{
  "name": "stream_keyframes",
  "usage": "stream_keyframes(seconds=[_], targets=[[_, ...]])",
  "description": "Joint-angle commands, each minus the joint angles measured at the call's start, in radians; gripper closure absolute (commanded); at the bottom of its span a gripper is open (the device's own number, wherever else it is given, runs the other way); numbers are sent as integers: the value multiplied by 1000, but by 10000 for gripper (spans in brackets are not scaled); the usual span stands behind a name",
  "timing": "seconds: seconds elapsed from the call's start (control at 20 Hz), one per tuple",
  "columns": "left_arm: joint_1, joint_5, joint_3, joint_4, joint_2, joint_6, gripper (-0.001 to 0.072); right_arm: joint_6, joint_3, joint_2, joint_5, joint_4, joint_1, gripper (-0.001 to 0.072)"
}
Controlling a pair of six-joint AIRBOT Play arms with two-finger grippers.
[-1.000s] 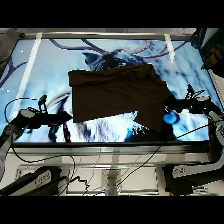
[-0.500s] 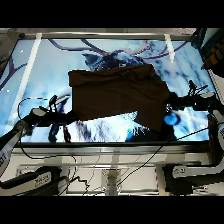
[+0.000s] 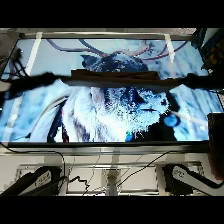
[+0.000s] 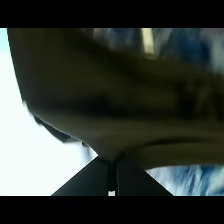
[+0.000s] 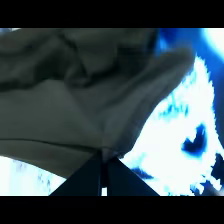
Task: Fold the clothes and pants, and hang the long-sleeved shirts on hangers.
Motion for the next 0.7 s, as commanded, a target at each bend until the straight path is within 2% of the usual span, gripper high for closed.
stream_keyframes(seconds=[0.0, 0.2, 0.35, 0.45, 0.65], targets=[[47, 37, 228, 0, 155, 18, 696, 4, 125, 224, 6, 0, 0, 703], [50, 223, 279, 11, 393, 42, 695, 60, 279, 475, -50, 16, 0, 703], [50, 332, 279, 142, 551, 42, 696, 64, 385, 615, -101, 13, 0, 703], [50, 356, 279, 254, 628, 42, 695, 82, 438, 674, -135, -2, 0, 703], [50, 340, 278, 274, 690, 40, 696, 145, 478, 673, -153, -68, 0, 703]])
